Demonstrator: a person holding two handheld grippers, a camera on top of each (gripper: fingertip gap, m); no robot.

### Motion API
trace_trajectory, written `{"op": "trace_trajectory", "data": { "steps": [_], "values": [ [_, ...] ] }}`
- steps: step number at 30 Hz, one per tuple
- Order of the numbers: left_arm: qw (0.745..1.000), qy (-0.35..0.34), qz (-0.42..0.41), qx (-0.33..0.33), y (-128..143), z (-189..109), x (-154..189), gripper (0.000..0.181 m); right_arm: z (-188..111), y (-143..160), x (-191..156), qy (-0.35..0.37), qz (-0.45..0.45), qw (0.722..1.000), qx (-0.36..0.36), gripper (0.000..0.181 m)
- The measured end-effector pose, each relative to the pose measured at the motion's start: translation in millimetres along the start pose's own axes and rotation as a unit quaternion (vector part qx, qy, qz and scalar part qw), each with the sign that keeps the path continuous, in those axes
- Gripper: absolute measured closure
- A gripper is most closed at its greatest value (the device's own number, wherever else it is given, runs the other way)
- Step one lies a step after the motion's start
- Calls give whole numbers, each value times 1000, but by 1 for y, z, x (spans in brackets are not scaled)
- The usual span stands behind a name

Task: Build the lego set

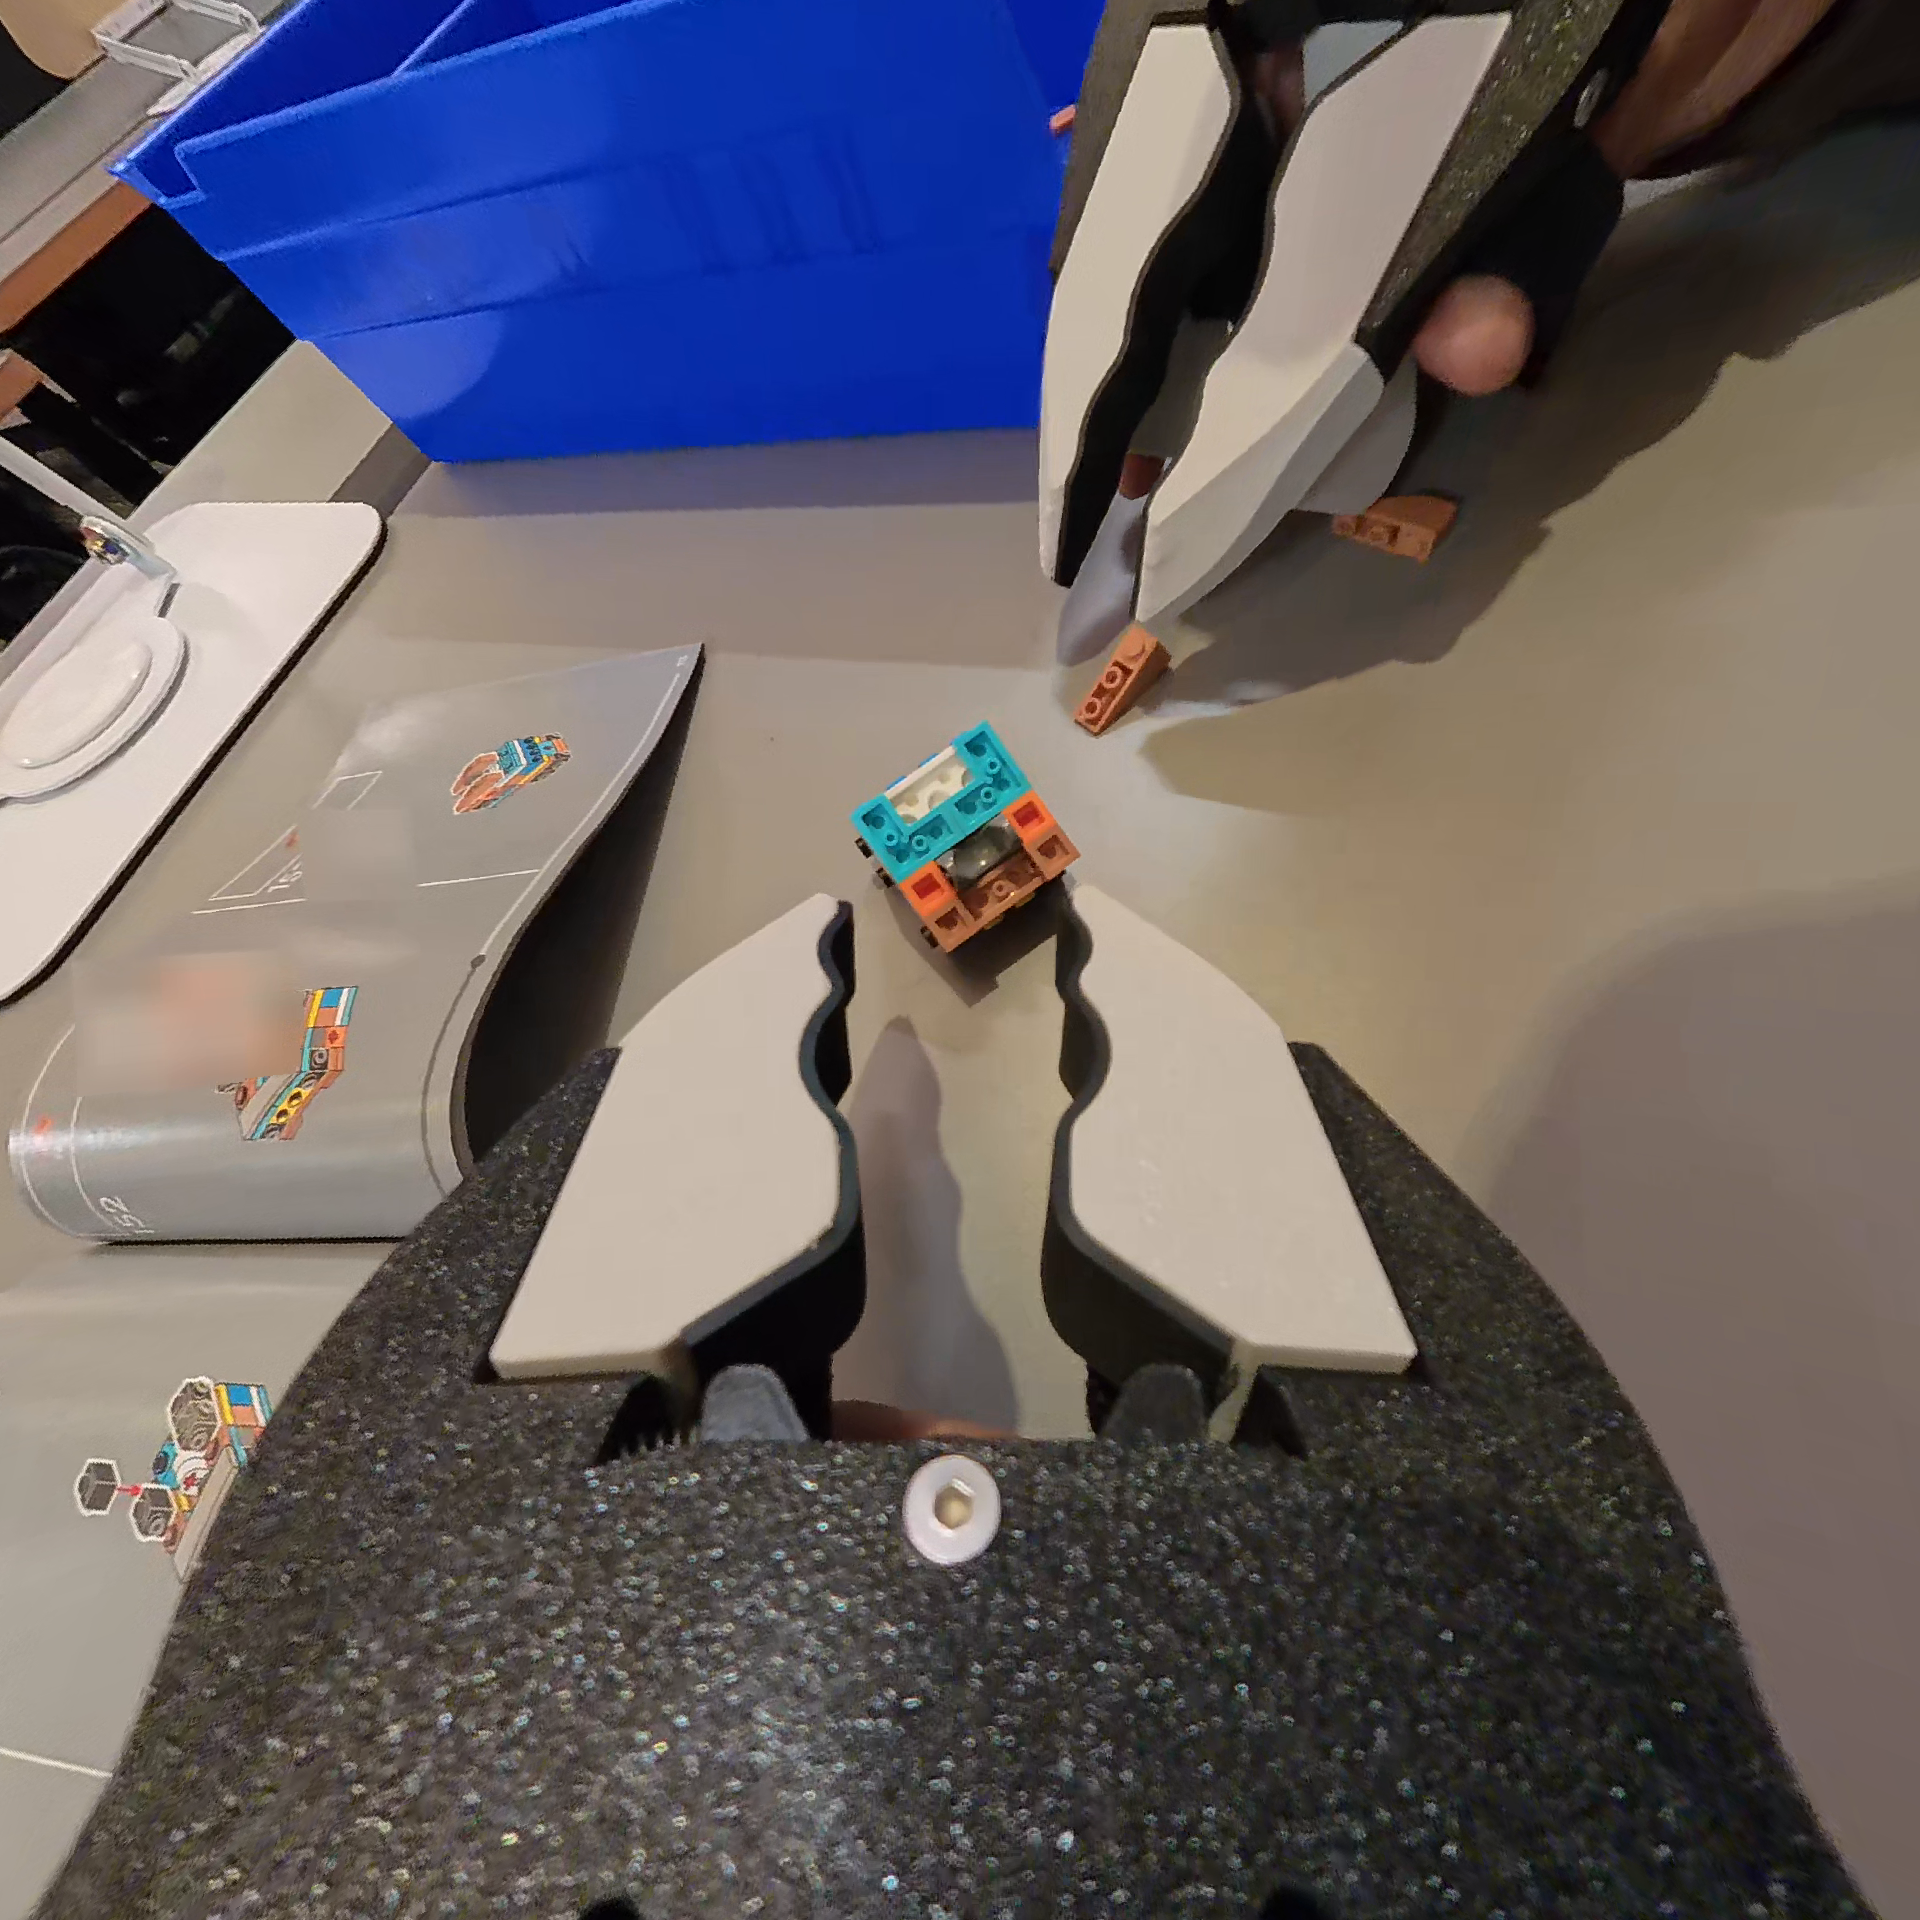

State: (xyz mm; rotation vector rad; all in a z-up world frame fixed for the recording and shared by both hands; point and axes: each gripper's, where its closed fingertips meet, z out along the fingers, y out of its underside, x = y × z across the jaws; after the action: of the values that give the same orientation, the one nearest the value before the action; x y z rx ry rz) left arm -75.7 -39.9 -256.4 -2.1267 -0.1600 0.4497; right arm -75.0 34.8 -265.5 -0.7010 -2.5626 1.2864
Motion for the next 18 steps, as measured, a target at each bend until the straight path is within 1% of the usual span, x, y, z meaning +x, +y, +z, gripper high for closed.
{"op": "trace_trajectory", "data": {
  "steps": [12,18],
  "values": [
    [1000,-7,8,-5,2,0,-1,144,1,1,-1,7,-7,1000,-3,160],
    [1000,-4,12,-13,4,0,1,144,0,-2,-2,18,-23,1000,3,156]
  ]
}}
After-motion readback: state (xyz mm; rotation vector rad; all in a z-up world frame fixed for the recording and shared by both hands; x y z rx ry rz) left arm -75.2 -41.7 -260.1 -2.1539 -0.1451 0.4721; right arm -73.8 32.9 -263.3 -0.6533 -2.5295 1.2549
